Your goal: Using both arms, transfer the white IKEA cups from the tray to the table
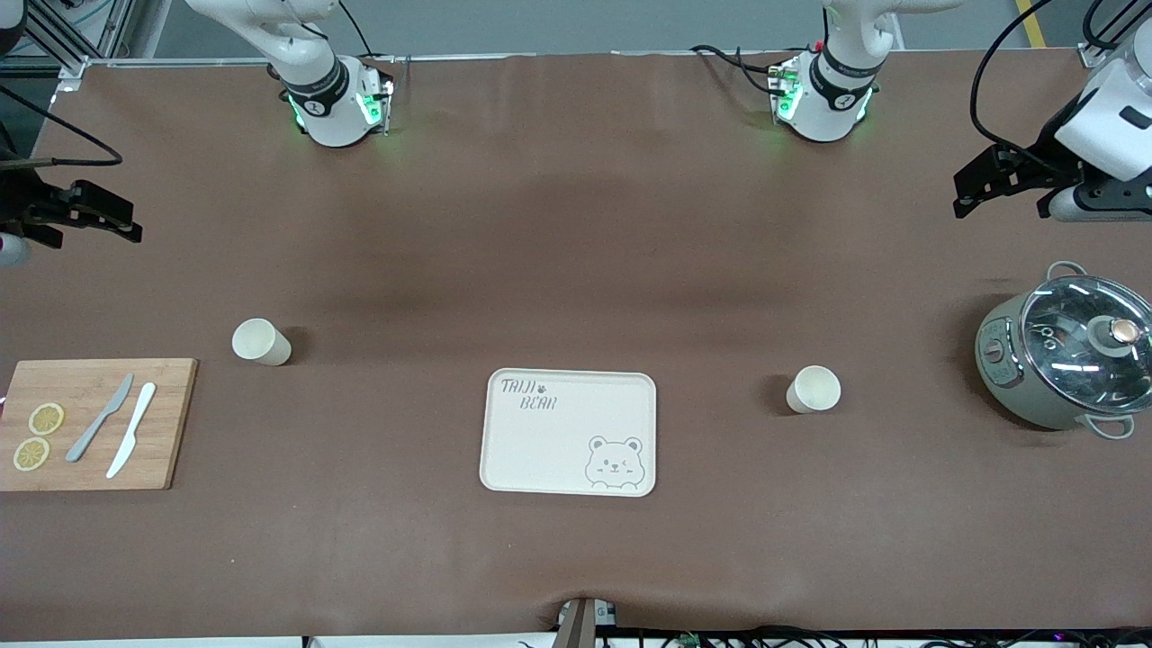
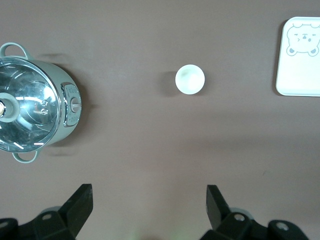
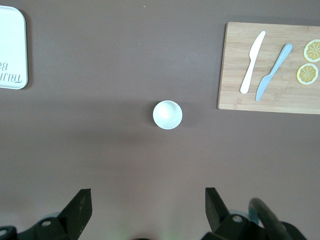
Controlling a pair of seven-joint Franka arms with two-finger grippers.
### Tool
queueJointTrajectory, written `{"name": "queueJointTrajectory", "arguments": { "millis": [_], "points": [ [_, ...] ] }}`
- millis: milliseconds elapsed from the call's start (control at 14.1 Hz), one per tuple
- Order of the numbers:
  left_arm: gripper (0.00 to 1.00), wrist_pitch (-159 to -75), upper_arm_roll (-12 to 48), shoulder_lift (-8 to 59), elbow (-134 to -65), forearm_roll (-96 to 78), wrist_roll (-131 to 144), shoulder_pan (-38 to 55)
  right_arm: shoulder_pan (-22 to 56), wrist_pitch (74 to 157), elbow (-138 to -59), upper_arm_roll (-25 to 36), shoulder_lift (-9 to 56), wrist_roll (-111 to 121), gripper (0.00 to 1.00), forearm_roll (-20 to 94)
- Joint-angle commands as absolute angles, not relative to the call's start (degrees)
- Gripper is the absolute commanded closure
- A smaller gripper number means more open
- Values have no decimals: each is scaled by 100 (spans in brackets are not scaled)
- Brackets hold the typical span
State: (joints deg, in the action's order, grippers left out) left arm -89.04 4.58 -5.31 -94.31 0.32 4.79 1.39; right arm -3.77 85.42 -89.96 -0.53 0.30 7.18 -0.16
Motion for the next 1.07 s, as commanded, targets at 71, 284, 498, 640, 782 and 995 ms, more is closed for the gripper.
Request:
{"name": "queueJointTrajectory", "arguments": {
  "millis": [71,284,498,640,782,995],
  "points": [
    [0,-8895,483,-431,-9229,149,413,114,-484,8578,-9027,-149,-97,782,0,26],
    [0,-8860,466,-370,-9097,149,404,105,-475,8543,-9018,-158,-97,782,0,26],
    [0,-8781,475,-369,-9097,158,448,123,-483,8517,-9044,-150,-105,782,0,26],
    [0,-8771,475,-369,-9088,149,457,123,-518,8508,-9035,-149,-105,791,0,18],
    [0,-8771,475,-369,-9079,149,466,123,-536,8490,-9044,-141,-97,791,0,18],
    [0,-8763,475,-387,-9070,149,466,123,-545,8464,-9035,-149,-97,791,0,18]
  ]
}}
